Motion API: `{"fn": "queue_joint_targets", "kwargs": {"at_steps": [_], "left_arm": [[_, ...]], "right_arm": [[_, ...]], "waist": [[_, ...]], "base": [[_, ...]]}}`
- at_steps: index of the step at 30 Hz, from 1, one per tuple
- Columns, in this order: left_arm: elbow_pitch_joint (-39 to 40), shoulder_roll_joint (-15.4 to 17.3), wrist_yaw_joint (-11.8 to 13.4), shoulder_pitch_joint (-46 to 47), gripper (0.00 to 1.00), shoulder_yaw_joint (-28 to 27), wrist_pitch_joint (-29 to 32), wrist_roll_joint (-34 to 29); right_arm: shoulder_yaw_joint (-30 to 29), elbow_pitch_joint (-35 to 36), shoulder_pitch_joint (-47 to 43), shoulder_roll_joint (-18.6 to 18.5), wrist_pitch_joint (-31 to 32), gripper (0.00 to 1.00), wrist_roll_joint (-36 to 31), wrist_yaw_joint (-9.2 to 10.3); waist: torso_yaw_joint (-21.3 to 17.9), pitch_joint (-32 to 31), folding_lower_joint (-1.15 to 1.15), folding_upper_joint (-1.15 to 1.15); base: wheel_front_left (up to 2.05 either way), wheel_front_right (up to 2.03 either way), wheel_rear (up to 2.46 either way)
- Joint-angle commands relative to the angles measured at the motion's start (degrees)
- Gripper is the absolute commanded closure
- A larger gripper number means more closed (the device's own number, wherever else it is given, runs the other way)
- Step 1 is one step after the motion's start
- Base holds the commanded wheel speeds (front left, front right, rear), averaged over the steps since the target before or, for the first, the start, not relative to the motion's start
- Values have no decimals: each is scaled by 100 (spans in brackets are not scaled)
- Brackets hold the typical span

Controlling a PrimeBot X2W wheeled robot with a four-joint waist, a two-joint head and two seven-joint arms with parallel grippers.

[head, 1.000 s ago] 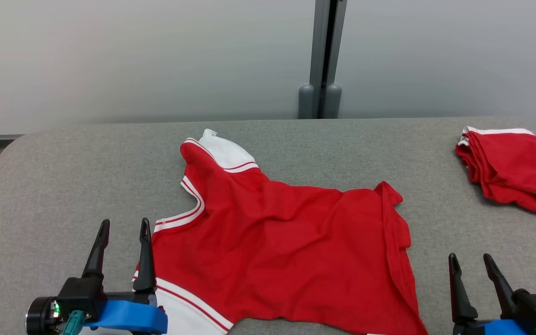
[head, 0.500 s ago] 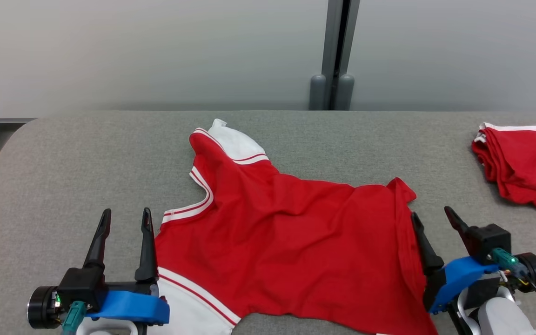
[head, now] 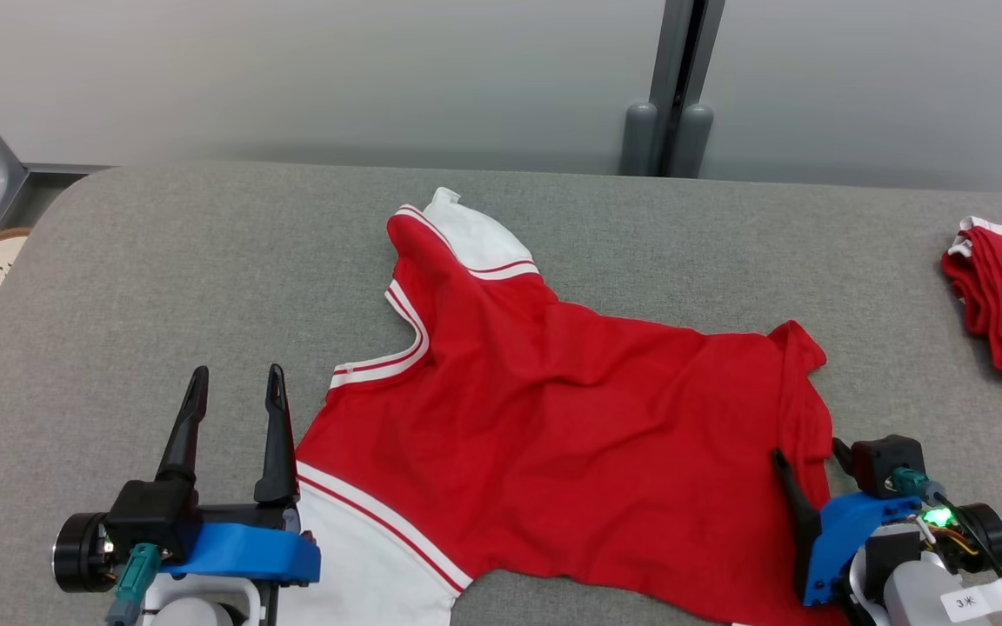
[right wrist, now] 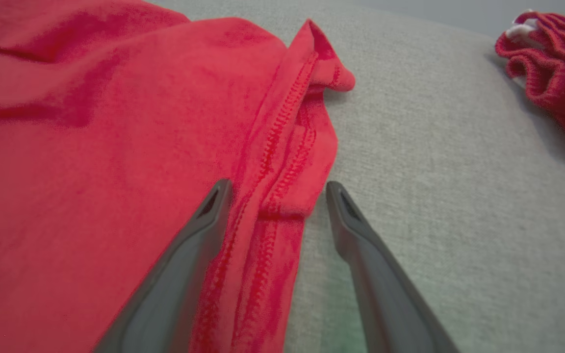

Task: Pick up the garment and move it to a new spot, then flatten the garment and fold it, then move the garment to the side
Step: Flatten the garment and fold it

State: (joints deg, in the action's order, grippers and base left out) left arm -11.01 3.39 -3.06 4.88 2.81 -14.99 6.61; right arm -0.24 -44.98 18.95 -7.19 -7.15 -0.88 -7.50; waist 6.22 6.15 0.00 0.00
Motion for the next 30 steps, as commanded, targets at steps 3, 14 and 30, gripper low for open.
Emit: {"fn": "queue_joint_targets", "kwargs": {"at_steps": [3,14,30], "left_arm": [[1,-4,-17,86,0,-6,-27,-8],[-67,-35,-49,200,0,23,-28,-10],[-101,-49,30,86,0,21,-28,34]], "right_arm": [[54,-265,232,21,-26,0,22,1],[-241,-1141,1280,-426,-380,100,29,1],[-586,-1391,1449,-422,-806,0,153,1]], "waist": [[30,43,0,0],[110,88,0,0],[-40,-86,0,0]], "base": [[0,0,0],[0,0,0],[0,0,0]]}}
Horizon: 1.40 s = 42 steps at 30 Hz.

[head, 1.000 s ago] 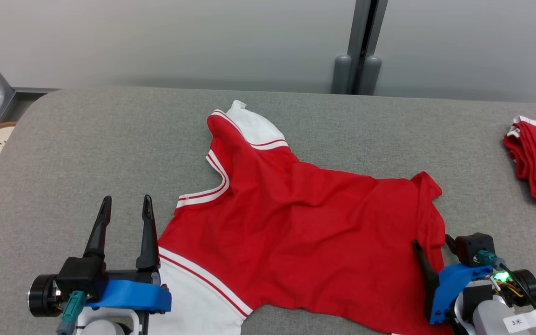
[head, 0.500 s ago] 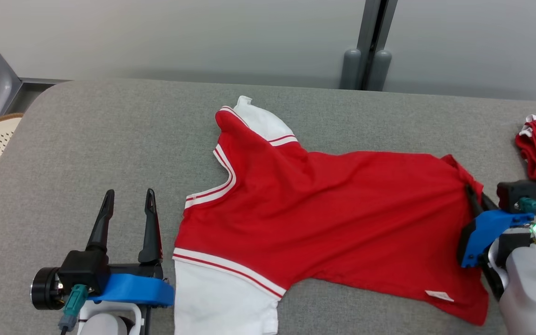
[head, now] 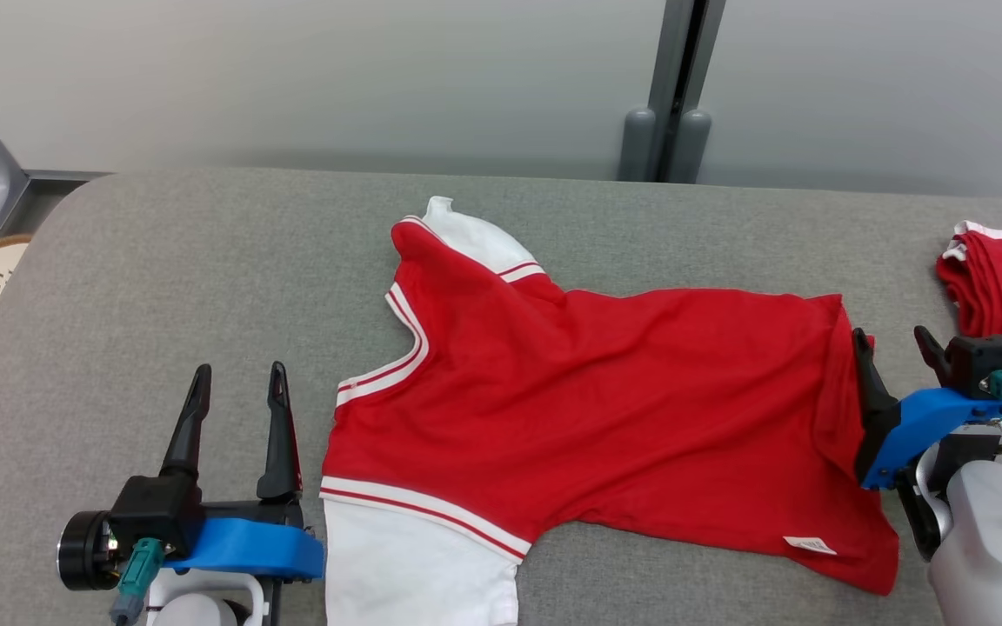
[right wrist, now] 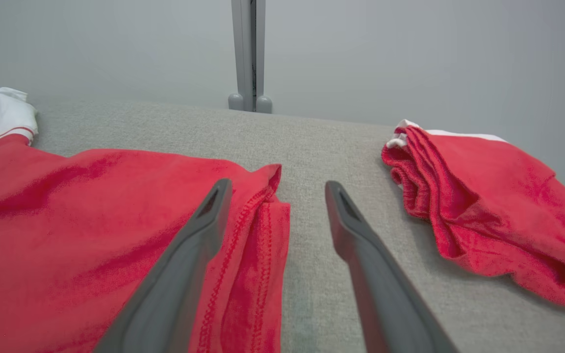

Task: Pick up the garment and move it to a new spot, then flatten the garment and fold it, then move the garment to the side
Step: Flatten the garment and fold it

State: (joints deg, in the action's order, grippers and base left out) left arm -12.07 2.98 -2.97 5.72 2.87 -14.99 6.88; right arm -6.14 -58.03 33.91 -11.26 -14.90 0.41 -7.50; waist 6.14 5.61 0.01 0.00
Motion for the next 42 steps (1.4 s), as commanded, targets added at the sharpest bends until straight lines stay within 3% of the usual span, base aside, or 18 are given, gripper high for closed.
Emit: {"fn": "queue_joint_targets", "kwargs": {"at_steps": [1,13,22,31,42], "left_arm": [[1,-8,34,-22,0,-12,-28,10],[-42,14,-21,-472,0,-257,-28,-58],[-18,10,-38,-676,0,-303,-28,-110],[2,18,2,-826,0,-345,-28,-154],[-26,23,2,-833,0,-353,-28,-168]], "right_arm": [[-22,138,-140,14,-32,0,40,1],[46,2942,-1883,421,-34,0,403,1],[49,4380,-3039,751,-35,0,413,1],[8,5258,-3811,836,250,0,474,1],[47,5540,-4041,838,466,0,614,1]], "waist": [[-75,-72,-1,0],[-528,-542,-1,0],[-569,-664,-1,0],[-547,-738,-1,0],[-522,-735,-1,0]], "base": [[0,0,0],[0,0,0],[0,0,0],[0,0,0],[0,0,0]]}}
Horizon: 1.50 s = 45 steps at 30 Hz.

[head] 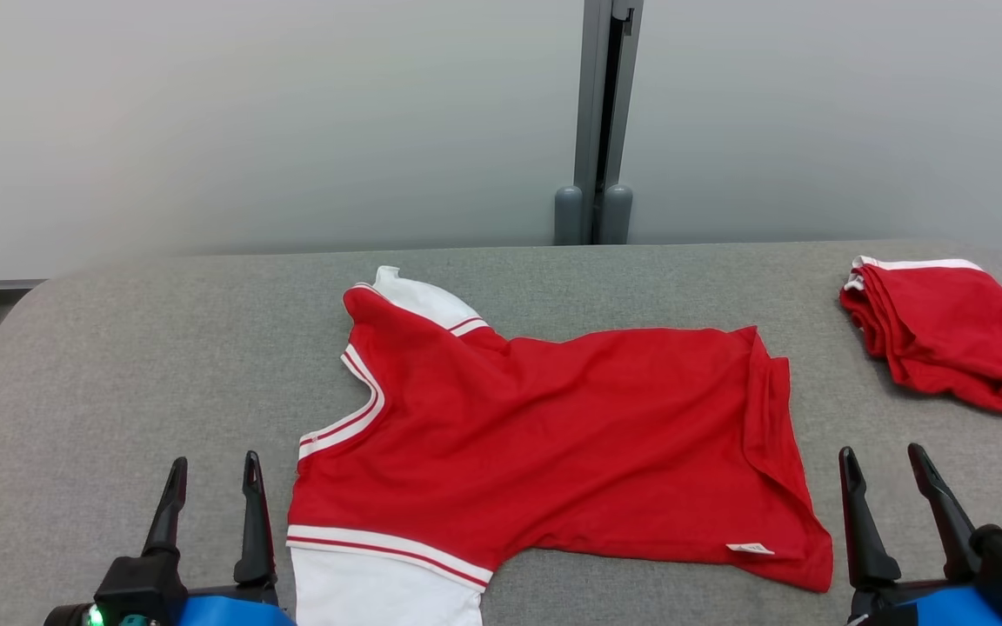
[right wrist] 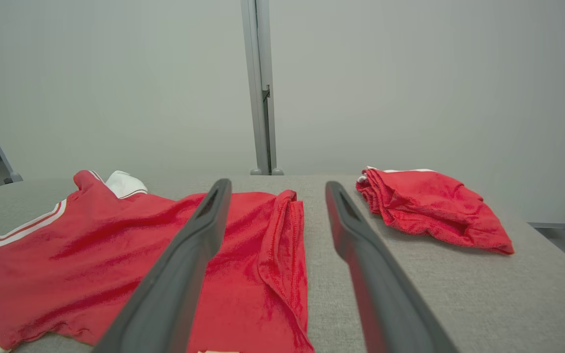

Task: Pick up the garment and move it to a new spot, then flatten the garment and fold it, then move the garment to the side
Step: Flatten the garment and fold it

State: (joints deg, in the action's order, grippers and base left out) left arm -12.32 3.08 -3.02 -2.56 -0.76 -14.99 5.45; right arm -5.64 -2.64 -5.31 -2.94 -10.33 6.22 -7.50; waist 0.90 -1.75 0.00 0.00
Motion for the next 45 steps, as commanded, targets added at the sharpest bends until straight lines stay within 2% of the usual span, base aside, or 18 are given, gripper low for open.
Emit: {"fn": "queue_joint_targets", "kwargs": {"at_steps": [1,5,11,20,34,44,45], "left_arm": [[-33,11,-8,-2,0,35,-28,-19],[-226,8,-86,-21,0,151,-27,-5],[-986,1,-232,-107,0,607,-28,-42],[-1753,29,-296,-279,0,786,-28,34],[-2343,8,-364,-209,0,1014,-7,209],[-2593,-22,-430,-175,0,1360,20,421],[-2628,-24,-436,-167,0,1404,22,453]], "right_arm": [[-17,-32,-127,6,24,0,43,1],[-109,-251,-138,5,40,0,19,1],[-288,-1170,-127,0,-115,0,-65,0],[-244,-2397,235,1,-357,0,-110,1],[-80,-3371,926,1,-489,0,-150,1],[-12,-3792,1207,-42,-491,0,-118,1],[-10,-3834,1238,-43,-491,29,-107,1]], "waist": [[6,3,0,0],[15,26,0,0],[39,98,0,0],[64,192,0,0],[101,394,0,0],[120,461,0,0],[110,462,0,0]], "base": [[0,0,0],[0,0,0],[0,0,0],[0,0,0],[0,0,0],[0,0,0],[0,0,0]]}}
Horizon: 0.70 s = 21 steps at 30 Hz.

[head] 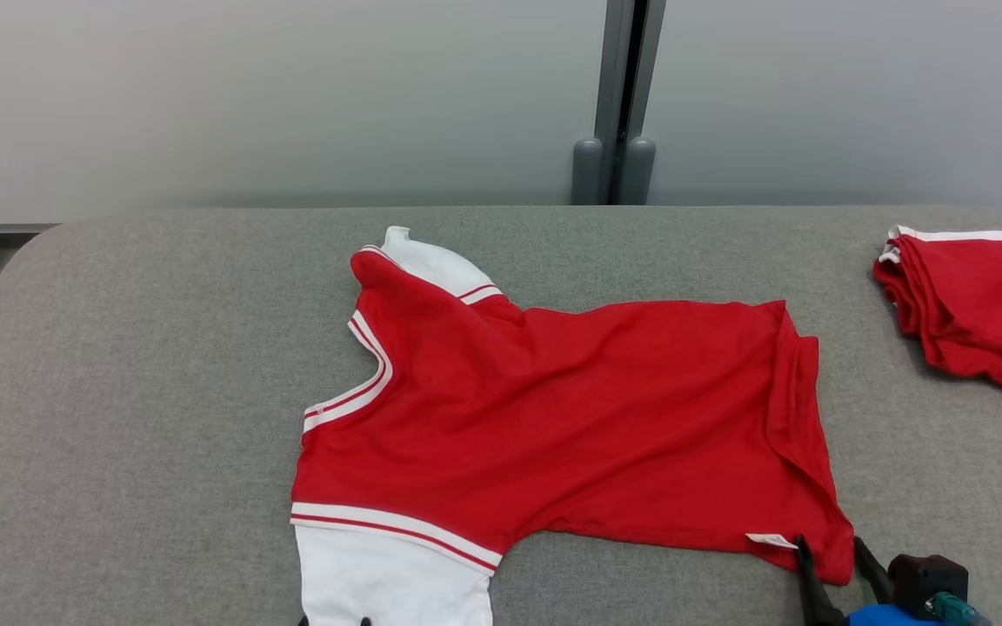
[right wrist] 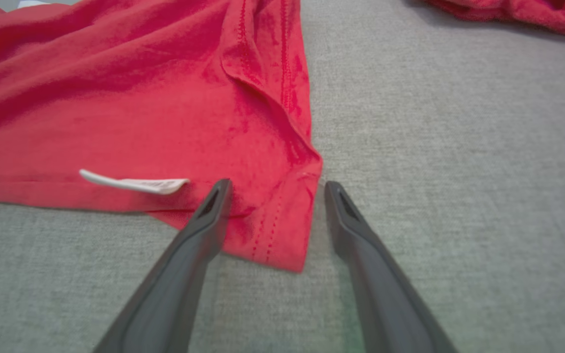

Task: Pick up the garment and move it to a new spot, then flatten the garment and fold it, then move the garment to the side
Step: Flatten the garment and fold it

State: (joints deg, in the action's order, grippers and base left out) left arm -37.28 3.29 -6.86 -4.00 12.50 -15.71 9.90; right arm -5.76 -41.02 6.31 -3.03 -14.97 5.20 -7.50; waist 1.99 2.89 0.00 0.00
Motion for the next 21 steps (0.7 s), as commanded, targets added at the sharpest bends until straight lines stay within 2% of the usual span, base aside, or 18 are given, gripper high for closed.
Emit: {"fn": "queue_joint_targets", "kwargs": {"at_steps": [1,2,3,4,5,10,16,21], "left_arm": [[-171,-49,-59,-15,0,124,102,33],[-214,-53,-65,-10,7,148,104,70],[-244,-55,-68,-7,61,169,105,99],[-263,-59,-72,10,89,200,105,121],[-282,-59,-72,31,100,228,105,153],[-120,-36,-71,127,100,294,82,311],[719,-32,-58,226,100,208,56,730],[1333,185,-60,711,100,234,56,867]], "right_arm": [[15,-18,89,-36,-28,56,10,1],[29,-36,101,-38,-28,90,32,1],[50,-58,106,-35,-28,100,41,1],[79,-30,122,-33,-28,100,53,1],[93,0,120,-33,-28,100,65,1],[247,273,-32,-74,-29,100,183,1],[699,933,-237,-170,-29,100,370,1],[1056,1524,78,-257,-29,100,558,0]], "waist": [[-10,-4,0,0],[-20,-9,0,0],[-34,-23,0,0],[-38,-28,0,0],[-40,-39,0,0],[-41,-104,0,0],[-67,-150,0,0],[-141,-10,0,0]], "base": [[0,0,0],[0,0,0],[0,0,0],[0,0,0],[0,0,0],[0,0,0],[0,0,0],[0,0,0]]}}
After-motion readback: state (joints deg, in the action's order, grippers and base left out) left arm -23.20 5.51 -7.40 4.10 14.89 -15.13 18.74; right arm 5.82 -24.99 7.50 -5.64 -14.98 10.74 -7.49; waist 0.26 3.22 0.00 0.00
